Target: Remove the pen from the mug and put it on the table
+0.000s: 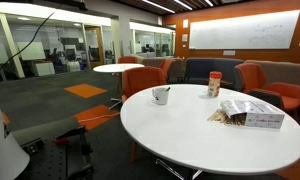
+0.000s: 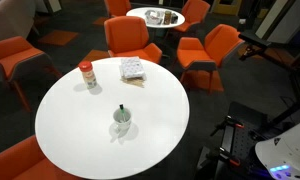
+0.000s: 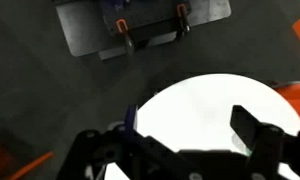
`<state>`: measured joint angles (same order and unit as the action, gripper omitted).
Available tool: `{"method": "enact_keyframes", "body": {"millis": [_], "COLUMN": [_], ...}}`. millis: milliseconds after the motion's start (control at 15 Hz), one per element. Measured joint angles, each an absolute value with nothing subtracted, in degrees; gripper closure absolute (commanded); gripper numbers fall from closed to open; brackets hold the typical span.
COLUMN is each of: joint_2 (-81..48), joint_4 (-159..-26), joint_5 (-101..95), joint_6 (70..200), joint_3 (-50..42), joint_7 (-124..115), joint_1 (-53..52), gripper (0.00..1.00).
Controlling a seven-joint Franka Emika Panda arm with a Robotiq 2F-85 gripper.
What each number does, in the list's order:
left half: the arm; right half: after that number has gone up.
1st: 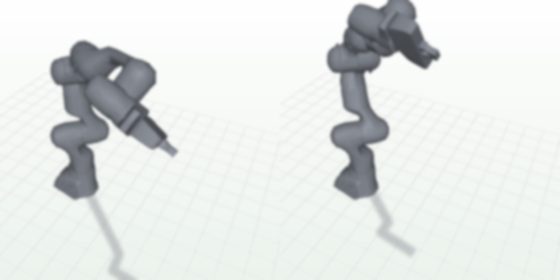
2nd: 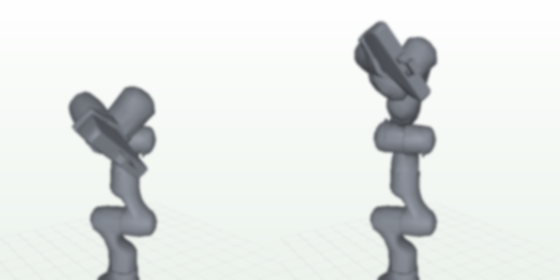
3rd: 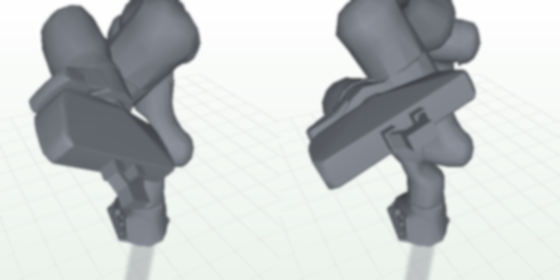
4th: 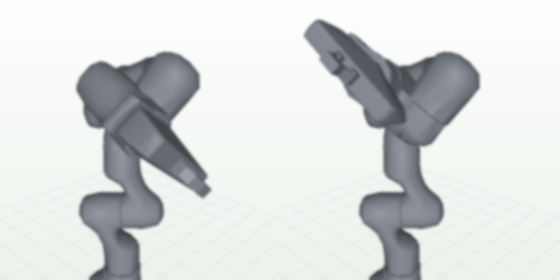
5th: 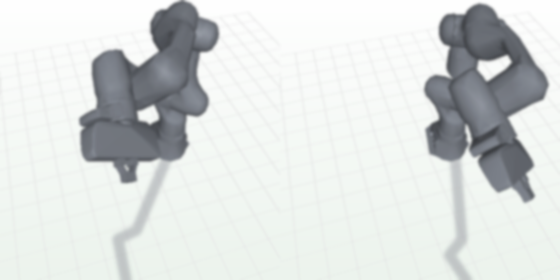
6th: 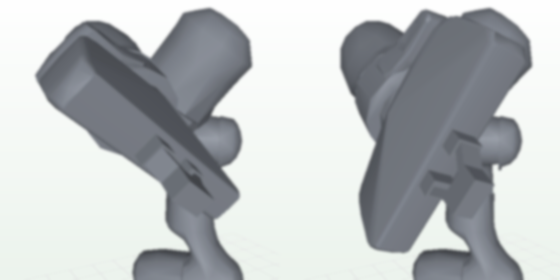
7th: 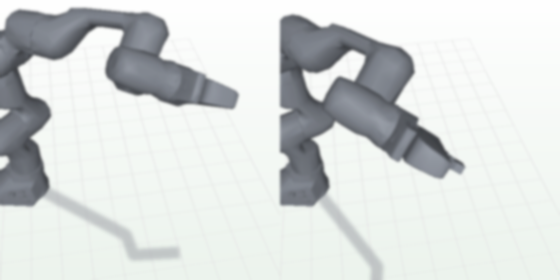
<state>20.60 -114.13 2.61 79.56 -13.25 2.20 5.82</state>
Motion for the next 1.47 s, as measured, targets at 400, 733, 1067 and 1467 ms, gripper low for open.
{"method": "enact_keyframes", "body": {"millis": [400,733,1067,1467], "joint_2": [20.6,20.5,19.9,14.4], "joint_4": [-114.1,-115.2,-120.2,-128.9], "joint_5": [2.6,4.3,11.1,12.3], "joint_6": [79.6,82.8,94.9,119.8], "joint_3": [-13.2,-10.3,-0.2,10.8], "joint_7": [2.2,-4.5,-25.6,-44.6], "joint_1": [5.8,6.1,4.9,1.3], "gripper": [0.0,0.0,0.0,0.0]}}
